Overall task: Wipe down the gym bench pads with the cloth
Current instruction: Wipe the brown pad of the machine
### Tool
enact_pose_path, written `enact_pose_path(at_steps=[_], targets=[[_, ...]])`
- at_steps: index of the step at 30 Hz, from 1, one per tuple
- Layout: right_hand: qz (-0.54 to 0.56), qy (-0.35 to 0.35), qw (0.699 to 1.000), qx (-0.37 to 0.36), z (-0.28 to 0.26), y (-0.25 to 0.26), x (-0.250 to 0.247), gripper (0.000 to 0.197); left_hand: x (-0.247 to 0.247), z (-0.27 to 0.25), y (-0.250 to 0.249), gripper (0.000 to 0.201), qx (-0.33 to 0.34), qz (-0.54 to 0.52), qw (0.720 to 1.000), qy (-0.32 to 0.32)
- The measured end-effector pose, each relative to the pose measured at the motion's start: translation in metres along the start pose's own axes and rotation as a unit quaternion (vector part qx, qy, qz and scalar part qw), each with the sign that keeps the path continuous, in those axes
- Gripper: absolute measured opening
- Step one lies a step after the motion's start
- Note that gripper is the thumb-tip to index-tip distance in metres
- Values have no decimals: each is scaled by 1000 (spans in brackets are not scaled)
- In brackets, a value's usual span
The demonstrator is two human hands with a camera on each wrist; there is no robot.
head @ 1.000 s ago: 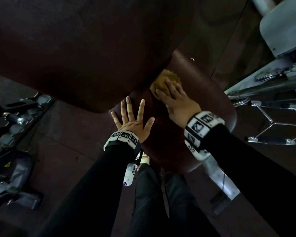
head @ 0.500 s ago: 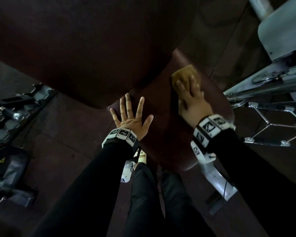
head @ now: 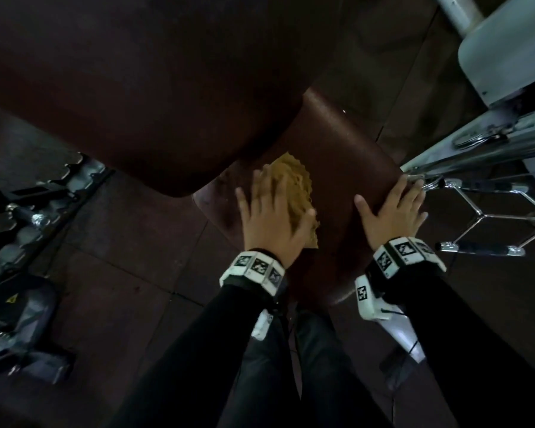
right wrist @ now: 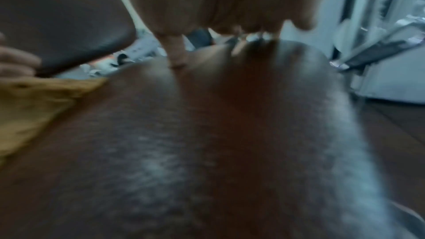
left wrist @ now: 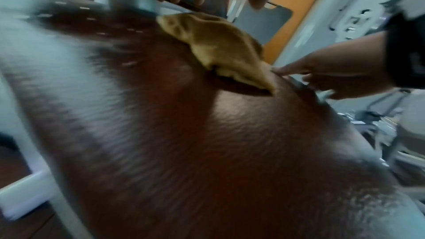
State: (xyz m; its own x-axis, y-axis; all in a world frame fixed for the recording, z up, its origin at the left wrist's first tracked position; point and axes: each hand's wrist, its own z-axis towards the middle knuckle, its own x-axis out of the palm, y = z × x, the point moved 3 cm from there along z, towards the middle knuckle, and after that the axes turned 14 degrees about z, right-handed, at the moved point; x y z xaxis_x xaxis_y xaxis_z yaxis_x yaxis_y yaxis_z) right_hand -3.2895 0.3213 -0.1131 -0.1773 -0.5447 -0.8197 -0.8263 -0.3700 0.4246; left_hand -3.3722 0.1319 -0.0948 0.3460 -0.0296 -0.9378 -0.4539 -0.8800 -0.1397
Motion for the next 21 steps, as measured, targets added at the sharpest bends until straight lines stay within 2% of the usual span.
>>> enact_pose_path(at_steps=[2, 4, 9, 15, 18, 21], targets=[[20, 10, 1000, 20, 6, -11, 7, 93, 5, 6, -22, 88, 27, 33, 999, 17], [32, 3, 999, 23, 10, -16, 12, 95, 10, 14, -29, 91, 16, 58, 998, 28], [42, 1, 999, 25, 12, -21, 15, 97, 5, 39, -7, 73, 24, 73, 997, -21], [46, 12, 998, 27, 14, -24, 16, 97, 4, 38, 52, 66, -83, 25, 996, -24], [48, 21, 998, 29, 16, -26, 17, 99, 15, 10, 64, 67, -125, -19, 991, -38], [51, 29, 998, 33, 17, -26, 18, 100, 28, -30, 54, 68, -163, -72, 981, -72]])
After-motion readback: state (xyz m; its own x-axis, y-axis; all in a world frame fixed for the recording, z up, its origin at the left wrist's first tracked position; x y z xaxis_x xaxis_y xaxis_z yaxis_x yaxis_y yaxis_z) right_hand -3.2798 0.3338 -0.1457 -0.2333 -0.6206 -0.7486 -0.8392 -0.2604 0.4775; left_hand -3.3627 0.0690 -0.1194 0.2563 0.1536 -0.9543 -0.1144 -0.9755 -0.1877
